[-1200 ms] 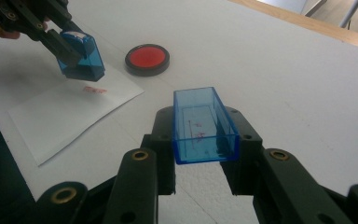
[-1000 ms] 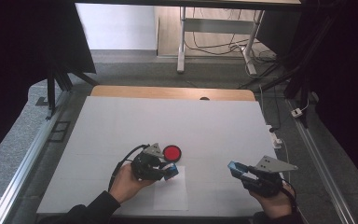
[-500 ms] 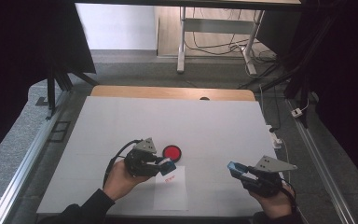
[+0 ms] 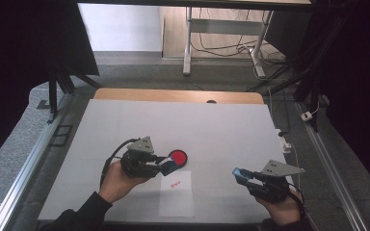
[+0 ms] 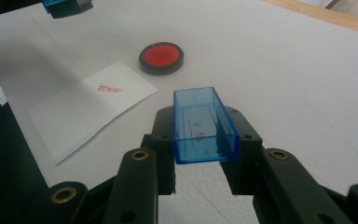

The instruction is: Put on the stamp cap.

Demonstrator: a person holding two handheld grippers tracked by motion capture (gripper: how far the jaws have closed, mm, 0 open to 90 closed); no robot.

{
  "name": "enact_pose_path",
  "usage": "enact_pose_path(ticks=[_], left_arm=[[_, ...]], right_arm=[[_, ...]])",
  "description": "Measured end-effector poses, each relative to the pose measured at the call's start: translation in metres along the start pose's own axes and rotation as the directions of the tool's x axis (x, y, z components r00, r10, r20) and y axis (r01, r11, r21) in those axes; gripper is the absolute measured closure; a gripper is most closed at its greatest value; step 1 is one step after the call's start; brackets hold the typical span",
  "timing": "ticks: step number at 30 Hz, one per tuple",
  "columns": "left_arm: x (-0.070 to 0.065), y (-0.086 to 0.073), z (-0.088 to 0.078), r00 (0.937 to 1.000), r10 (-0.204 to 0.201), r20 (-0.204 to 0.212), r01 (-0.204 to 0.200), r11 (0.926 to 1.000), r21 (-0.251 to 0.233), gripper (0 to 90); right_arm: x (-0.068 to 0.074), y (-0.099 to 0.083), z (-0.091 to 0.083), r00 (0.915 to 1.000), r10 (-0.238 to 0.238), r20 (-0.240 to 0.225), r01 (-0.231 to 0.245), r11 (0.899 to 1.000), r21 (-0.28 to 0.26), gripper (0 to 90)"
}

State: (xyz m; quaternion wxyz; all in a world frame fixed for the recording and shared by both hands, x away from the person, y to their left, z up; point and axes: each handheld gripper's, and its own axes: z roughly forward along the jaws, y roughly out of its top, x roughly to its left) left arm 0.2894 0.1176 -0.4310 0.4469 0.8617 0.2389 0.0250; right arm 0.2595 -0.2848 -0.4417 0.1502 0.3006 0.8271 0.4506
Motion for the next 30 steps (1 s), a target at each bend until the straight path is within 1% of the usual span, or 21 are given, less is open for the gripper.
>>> enact_pose_path(ticks=[4,5,8,9,11,14,15,16,18,21,27,29,30], left_arm=[[0.000,0.000,0.000,0.9999,0.006,0.014,-0.006,1.0000,-0.003,69.4],[-0.001,0.001,0.000,0.9998,0.011,0.016,-0.010,0.9999,-0.005,69.4],[-0.002,0.001,0.000,0.9993,0.029,0.021,-0.029,0.9996,-0.004,69.4],[-0.002,0.001,0.000,0.9991,0.034,0.023,-0.034,0.9994,-0.005,69.4],[-0.001,0.001,0.000,0.9989,0.034,0.031,-0.034,0.9994,-0.009,69.4],[-0.002,0.001,0.001,0.9985,0.041,0.036,-0.041,0.9991,-0.011,69.4],[-0.002,0.001,0.001,0.9983,0.046,0.036,-0.045,0.9989,-0.010,69.4],[-0.002,0.001,0.001,0.9979,0.052,0.038,-0.052,0.9986,-0.010,69.4],[-0.002,0.001,0.000,0.9973,0.060,0.041,-0.060,0.9981,-0.012,69.4],[-0.003,0.001,0.000,0.9962,0.073,0.047,-0.073,0.9973,-0.012,69.4],[-0.003,0.001,-0.001,0.9945,0.086,0.060,-0.086,0.9962,-0.016,69.4],[-0.004,0.001,-0.001,0.9937,0.091,0.066,-0.090,0.9957,-0.020,69.4],[-0.004,0.001,-0.001,0.9937,0.089,0.068,-0.088,0.9958,-0.024,69.4]], right_arm=[[0.002,0.001,0.001,0.9999,-0.013,-0.002,0.013,1.000,0.005,68.9],[0.003,0.001,0.001,0.9998,-0.011,-0.013,0.011,1.000,-0.001,69.0],[0.004,0.003,0.003,0.9994,-0.016,-0.030,0.015,1.000,-0.005,68.9],[0.005,0.004,0.004,0.9992,-0.019,-0.037,0.019,1.000,0.000,68.9],[0.006,0.005,0.006,0.9985,-0.013,-0.053,0.013,1.000,-0.006,68.9],[0.008,0.008,0.010,0.9954,-0.004,-0.096,0.003,1.000,-0.016,68.9],[0.009,0.009,0.011,0.9948,-0.002,-0.102,0.000,1.000,-0.016,69.0],[0.009,0.010,0.014,0.9932,0.000,-0.116,-0.003,1.000,-0.019,68.9],[0.010,0.012,0.018,0.9869,0.007,-0.161,-0.008,1.000,-0.005,69.0],[0.013,0.015,0.025,0.9810,-0.005,-0.194,0.008,1.000,0.014,69.0],[0.021,0.020,0.035,0.9677,-0.048,-0.248,0.045,0.999,-0.018,68.9],[0.022,0.021,0.038,0.9620,-0.058,-0.267,0.054,0.998,-0.021,68.9],[0.023,0.021,0.040,0.9576,-0.061,-0.282,0.057,0.998,-0.022,68.9]])
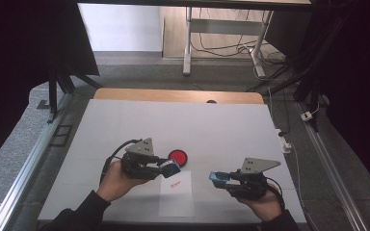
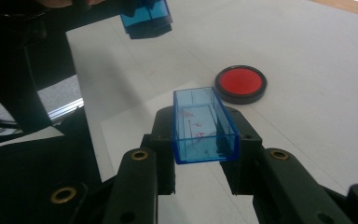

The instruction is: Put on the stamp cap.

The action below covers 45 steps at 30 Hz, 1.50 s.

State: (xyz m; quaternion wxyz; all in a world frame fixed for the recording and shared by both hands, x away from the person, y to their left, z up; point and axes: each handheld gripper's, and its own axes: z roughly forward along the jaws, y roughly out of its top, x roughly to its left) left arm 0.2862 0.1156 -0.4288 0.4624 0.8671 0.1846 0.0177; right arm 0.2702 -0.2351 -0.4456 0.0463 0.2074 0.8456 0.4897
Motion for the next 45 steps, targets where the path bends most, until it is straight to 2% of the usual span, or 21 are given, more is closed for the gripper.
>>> enact_pose_path(ticks=[9,17,20,27,37,45], left_arm=[[-0.002,0.001,0.000,0.9997,0.017,0.016,-0.017,0.9998,-0.005,69.4],[-0.005,0.003,0.000,0.9983,0.040,0.043,-0.039,0.9992,-0.010,69.4],[-0.006,0.004,0.001,0.9974,0.035,0.062,-0.035,0.9993,-0.011,69.4],[-0.008,0.005,0.002,0.9936,0.073,0.086,-0.073,0.9973,-0.003,69.5],[-0.011,0.006,0.001,0.9867,0.100,0.128,-0.098,0.9949,-0.024,69.5],[-0.014,0.007,0.003,0.9819,0.126,0.141,-0.125,0.9920,-0.018,69.5]], right_arm=[[0.003,0.005,0.017,0.9964,-0.046,-0.071,0.047,0.999,0.008,68.9],[0.004,0.009,0.029,0.9882,-0.061,-0.141,0.060,0.998,-0.005,68.9],[0.006,0.010,0.034,0.9846,-0.070,-0.160,0.071,0.997,-0.002,68.9],[0.010,0.013,0.048,0.9731,-0.091,-0.211,0.094,0.996,0.004,68.9],[0.010,0.015,0.066,0.9469,-0.113,-0.301,0.116,0.993,-0.009,68.9],[0.012,0.018,0.075,0.9379,-0.139,-0.318,0.140,0.990,-0.019,69.0]])
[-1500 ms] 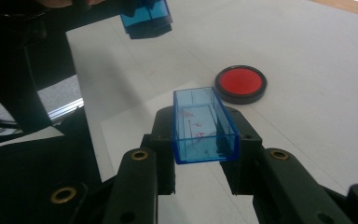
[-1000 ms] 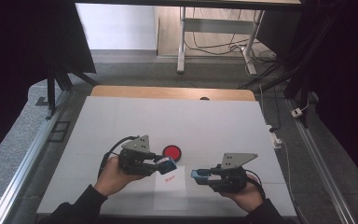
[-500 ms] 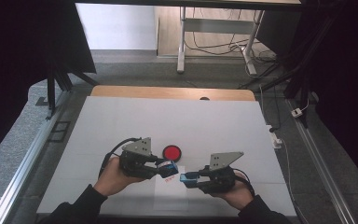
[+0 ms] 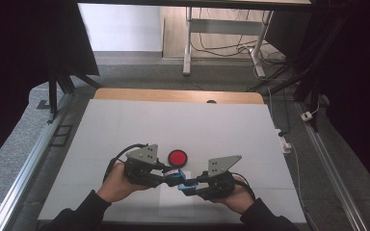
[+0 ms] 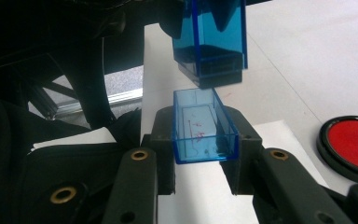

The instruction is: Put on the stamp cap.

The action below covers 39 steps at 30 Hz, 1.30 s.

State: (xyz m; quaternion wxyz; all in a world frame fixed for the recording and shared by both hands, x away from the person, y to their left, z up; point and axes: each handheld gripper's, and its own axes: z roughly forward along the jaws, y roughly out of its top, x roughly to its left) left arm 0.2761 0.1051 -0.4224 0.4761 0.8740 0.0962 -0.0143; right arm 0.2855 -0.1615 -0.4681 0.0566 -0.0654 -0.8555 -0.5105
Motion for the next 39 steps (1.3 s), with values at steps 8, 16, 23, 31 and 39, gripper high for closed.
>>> enact_pose_path(ticks=[8,16,23,31,39], left_arm=[[-0.003,0.002,0.003,0.9994,0.030,0.019,-0.030,0.9996,0.001,69.5],[-0.005,0.002,0.004,0.9982,0.052,0.032,-0.052,0.9987,-0.002,69.5],[-0.007,0.002,0.005,0.9958,0.076,0.051,-0.076,0.9971,0.004,69.5],[-0.007,0.002,0.007,0.9946,0.080,0.065,-0.082,0.9965,0.016,69.6],[-0.002,-0.003,0.008,0.9942,0.041,0.099,-0.039,0.9990,-0.021,69.5]], right_arm=[[-0.001,0.003,0.009,0.9995,0.001,-0.030,-0.001,1.000,0.010,69.0],[-0.002,0.005,0.013,0.9978,0.004,-0.067,-0.004,1.000,0.005,69.1],[-0.002,0.006,0.014,0.9964,-0.003,-0.085,0.003,1.000,0.005,69.0],[0.000,0.007,0.015,0.9954,-0.010,-0.096,0.011,1.000,0.014,69.1],[0.001,0.008,0.014,0.9955,-0.024,-0.092,0.025,1.000,0.010,69.3]])
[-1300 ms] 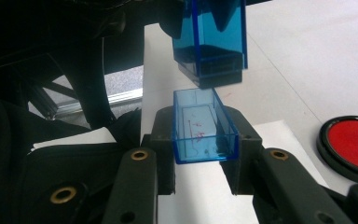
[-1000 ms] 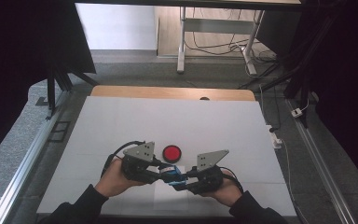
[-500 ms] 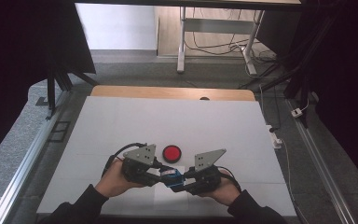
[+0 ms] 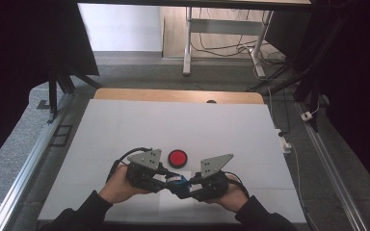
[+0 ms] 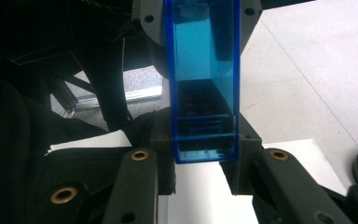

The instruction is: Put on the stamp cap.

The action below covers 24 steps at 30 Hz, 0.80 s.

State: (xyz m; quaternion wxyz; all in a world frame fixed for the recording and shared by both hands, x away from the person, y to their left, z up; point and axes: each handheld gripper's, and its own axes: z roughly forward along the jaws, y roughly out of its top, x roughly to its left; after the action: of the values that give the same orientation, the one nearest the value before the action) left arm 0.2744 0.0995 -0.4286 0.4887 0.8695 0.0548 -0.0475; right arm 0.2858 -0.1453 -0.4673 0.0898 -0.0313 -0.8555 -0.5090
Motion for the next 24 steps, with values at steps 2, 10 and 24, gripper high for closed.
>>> enact_pose_path(ticks=[2,10,24], left_arm=[[0.0013,-0.0012,0.0002,0.9999,-0.009,0.012,0.009,0.9999,-0.010,69.5],[0.0040,-0.0049,0.0019,0.9988,-0.037,0.033,0.039,0.9986,-0.037,69.6],[0.0034,-0.0043,0.0027,0.9994,-0.027,0.024,0.028,0.9992,-0.029,69.5]], right_arm=[[0.0001,0.0001,-0.0004,1.0000,-0.005,-0.002,0.005,1.000,0.000,69.3],[-0.0002,0.0002,-0.0011,0.9999,0.007,-0.008,-0.007,1.000,0.007,69.4],[0.0006,-0.0005,-0.0016,1.0000,0.006,0.001,-0.006,1.000,0.012,69.1]])
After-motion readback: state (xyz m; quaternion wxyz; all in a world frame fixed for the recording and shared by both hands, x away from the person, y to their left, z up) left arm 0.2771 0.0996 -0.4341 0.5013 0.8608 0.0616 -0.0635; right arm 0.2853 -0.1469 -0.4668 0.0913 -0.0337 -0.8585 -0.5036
